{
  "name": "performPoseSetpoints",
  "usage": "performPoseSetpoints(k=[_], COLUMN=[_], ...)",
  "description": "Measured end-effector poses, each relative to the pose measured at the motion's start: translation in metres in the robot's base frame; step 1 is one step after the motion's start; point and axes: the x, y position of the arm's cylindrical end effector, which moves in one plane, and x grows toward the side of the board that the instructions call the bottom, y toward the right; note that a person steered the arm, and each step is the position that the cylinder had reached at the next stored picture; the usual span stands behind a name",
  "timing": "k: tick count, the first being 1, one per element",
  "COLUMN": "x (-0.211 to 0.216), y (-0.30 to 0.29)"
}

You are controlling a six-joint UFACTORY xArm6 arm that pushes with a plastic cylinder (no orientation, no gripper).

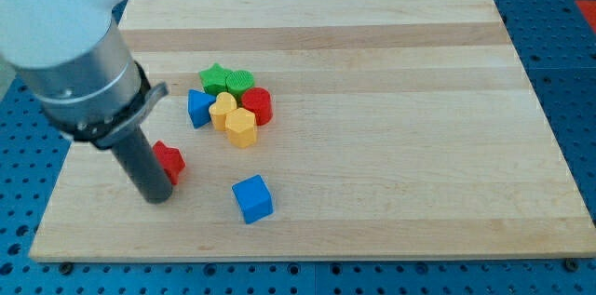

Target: Push the red star into the blue triangle

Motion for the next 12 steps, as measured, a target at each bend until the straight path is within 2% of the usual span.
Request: performPoseSetpoints(k=[2, 4, 5, 7, 11, 12], x=[-0.058, -0.063, -0.05, -0.037, -0.102, -0.102], y=[0.0, -0.001, -0.011, -0.05, -0.061, -0.065])
